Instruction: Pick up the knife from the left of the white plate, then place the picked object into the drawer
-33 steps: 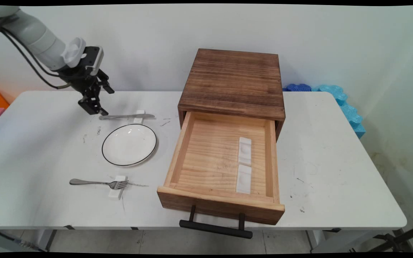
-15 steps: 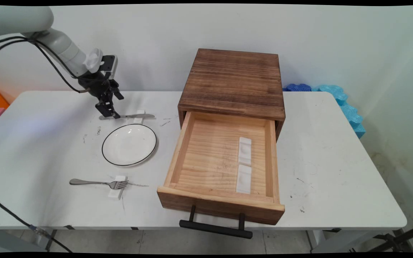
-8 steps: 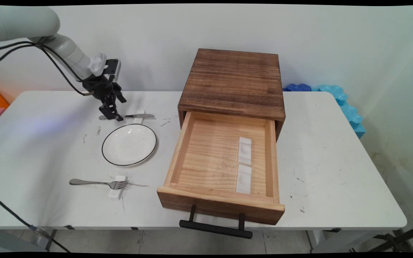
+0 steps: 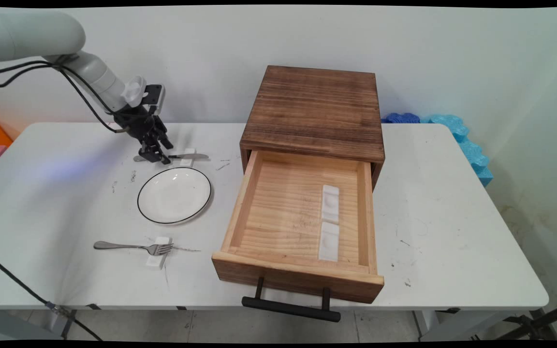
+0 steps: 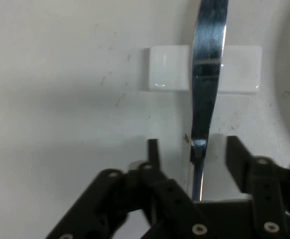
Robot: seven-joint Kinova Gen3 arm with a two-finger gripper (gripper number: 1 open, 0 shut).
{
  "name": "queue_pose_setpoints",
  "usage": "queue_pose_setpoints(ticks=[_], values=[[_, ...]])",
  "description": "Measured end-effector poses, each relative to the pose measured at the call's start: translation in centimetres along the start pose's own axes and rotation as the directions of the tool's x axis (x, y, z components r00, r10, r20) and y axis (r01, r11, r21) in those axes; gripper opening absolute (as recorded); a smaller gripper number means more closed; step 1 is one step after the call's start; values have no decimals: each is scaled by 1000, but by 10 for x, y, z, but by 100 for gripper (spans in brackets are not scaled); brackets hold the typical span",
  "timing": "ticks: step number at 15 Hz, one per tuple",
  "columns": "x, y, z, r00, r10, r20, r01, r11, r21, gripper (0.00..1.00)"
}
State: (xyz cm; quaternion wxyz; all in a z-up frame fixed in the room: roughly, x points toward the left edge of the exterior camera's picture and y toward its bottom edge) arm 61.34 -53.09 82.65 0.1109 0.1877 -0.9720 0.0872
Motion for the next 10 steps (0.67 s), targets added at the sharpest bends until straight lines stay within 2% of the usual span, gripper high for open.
queue_pose_setpoints(ticks=[10], values=[[-8,9,7,999,32,16,-31,999,-27,0]])
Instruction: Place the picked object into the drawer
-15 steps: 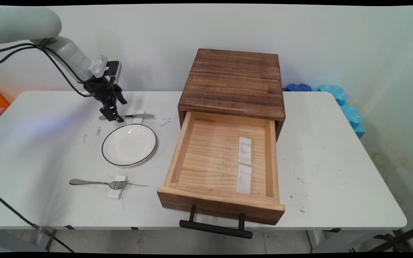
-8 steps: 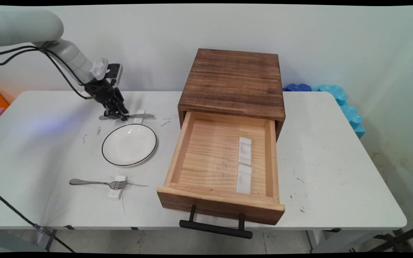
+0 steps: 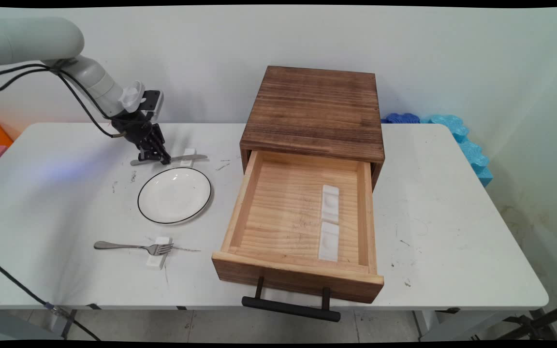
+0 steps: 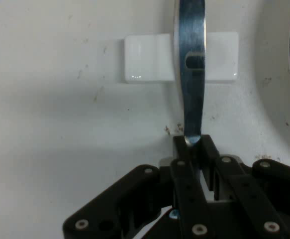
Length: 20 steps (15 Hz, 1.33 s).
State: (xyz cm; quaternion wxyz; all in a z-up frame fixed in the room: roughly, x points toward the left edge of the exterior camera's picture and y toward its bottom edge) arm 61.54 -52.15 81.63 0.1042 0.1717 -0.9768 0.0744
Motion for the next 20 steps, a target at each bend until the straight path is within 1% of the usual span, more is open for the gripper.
queue_pose_setpoints(ticks=[3,6,14,20], values=[[2,0,-3,1000,12,-2,-12,1000,12,0],[6,2,-12,1000,19,-7,-18,999,37,0],[15,28,-50,999,37,-13,-35,996,85,0],[37,46,-81,998,56,-5,-55,992,117,0]])
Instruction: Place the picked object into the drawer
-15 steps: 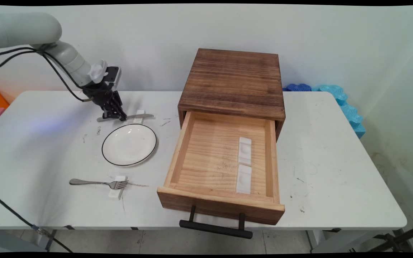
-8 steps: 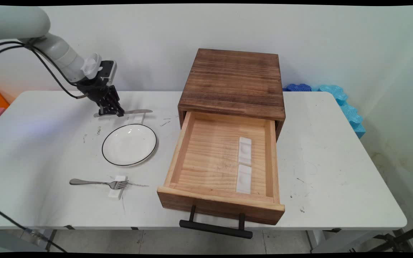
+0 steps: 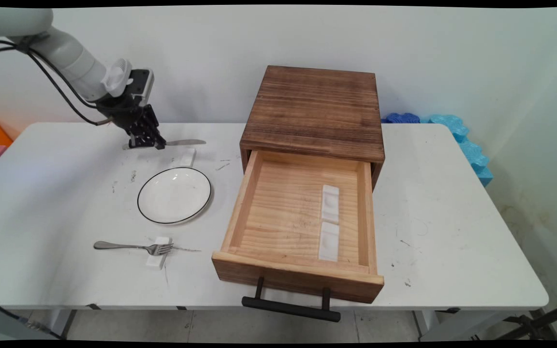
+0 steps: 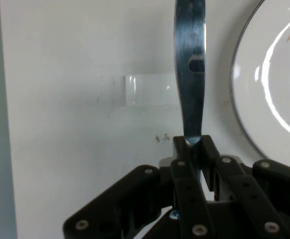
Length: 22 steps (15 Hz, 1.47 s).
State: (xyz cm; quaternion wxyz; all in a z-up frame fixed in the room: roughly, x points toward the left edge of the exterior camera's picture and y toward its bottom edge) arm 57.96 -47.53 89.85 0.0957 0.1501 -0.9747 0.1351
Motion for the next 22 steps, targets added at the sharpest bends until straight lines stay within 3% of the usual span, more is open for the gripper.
queue_pose_setpoints(ticks=[11,22], values=[[93,46,-58,996,80,-38,-79,997,24,0],[224,89,-58,983,137,-124,-134,991,27,0]])
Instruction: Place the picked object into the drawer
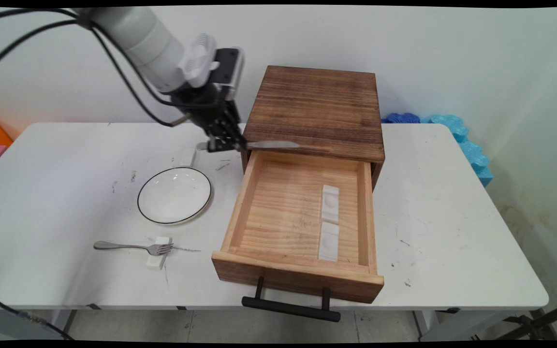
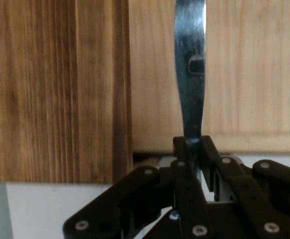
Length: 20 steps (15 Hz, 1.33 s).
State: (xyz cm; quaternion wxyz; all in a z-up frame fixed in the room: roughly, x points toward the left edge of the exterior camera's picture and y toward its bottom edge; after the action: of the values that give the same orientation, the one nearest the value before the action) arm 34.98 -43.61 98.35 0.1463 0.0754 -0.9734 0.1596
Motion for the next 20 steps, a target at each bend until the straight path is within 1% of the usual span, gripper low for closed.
queue_pose_setpoints(ticks=[3,8,13,16,20], values=[[34,4,15,1000,-1,-17,1,1000,1,0],[72,8,44,1000,-1,-30,1,1000,-7,0],[90,10,72,1000,4,-31,-4,1000,-13,0],[95,11,87,1000,9,-29,-9,1000,-17,0],[96,12,107,1000,16,-21,-16,1000,-23,0]])
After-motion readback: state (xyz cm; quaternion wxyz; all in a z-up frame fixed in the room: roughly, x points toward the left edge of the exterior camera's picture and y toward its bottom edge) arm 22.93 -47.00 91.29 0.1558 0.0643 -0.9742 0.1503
